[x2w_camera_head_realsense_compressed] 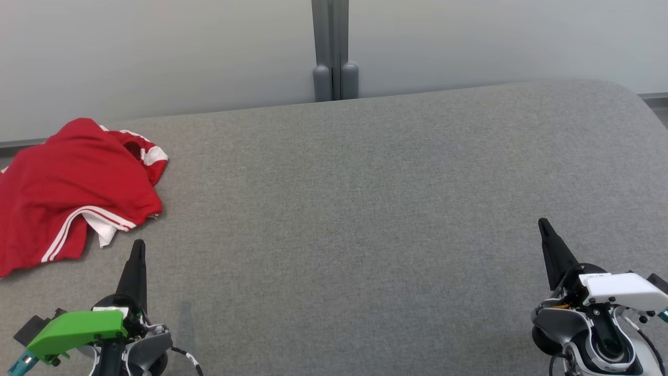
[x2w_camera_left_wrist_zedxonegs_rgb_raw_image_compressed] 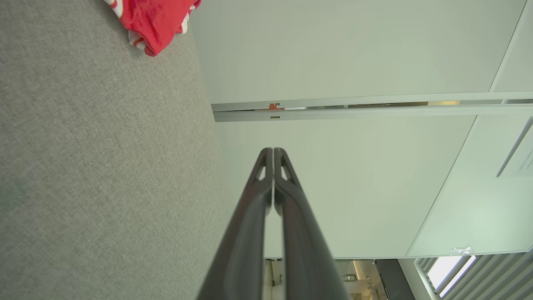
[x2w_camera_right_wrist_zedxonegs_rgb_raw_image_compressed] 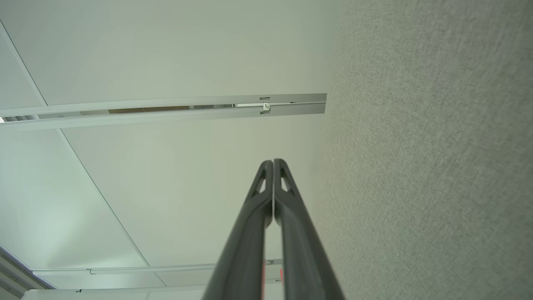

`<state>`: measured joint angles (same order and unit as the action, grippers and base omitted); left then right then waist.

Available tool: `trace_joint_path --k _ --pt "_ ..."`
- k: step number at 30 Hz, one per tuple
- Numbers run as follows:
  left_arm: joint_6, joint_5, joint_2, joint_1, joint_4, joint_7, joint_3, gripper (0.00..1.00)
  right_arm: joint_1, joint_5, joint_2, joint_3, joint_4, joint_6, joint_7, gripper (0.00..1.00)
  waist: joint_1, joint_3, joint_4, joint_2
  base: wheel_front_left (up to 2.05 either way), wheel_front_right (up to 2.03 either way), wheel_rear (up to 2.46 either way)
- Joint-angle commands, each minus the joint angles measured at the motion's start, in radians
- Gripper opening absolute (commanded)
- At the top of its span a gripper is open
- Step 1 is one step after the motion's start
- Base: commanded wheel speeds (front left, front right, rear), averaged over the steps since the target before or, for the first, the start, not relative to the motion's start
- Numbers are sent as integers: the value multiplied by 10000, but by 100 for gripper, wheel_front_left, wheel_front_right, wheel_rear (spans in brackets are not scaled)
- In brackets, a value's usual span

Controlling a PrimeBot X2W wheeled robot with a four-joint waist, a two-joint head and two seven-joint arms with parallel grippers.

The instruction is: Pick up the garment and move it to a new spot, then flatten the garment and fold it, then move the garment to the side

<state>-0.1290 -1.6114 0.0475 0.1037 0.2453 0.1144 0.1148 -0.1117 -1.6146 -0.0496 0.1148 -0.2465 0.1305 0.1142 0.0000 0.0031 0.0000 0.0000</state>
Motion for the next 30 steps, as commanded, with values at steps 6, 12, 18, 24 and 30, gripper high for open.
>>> trace_joint_path --k 6,12,18,24,30 --pt "-59 -33 55 102 -12 20 5 0 79 33 -16 0 49 4 23 0 0 0 0 0 0 0 0" --pt "-59 -33 55 102 -12 20 5 0 79 33 -16 0 49 4 23 0 0 0 0 0 0 0 0" --pt "-59 -33 55 102 -12 20 5 0 79 33 -16 0 49 4 23 0 0 0 0 0 0 0 0" --pt "-59 -33 55 102 -13 20 5 0 79 34 -16 0 49 4 23 0 0 0 0 0 0 0 0" --pt "-59 -33 55 102 -13 20 5 0 79 34 -16 0 49 4 23 0 0 0 0 0 0 0 0"
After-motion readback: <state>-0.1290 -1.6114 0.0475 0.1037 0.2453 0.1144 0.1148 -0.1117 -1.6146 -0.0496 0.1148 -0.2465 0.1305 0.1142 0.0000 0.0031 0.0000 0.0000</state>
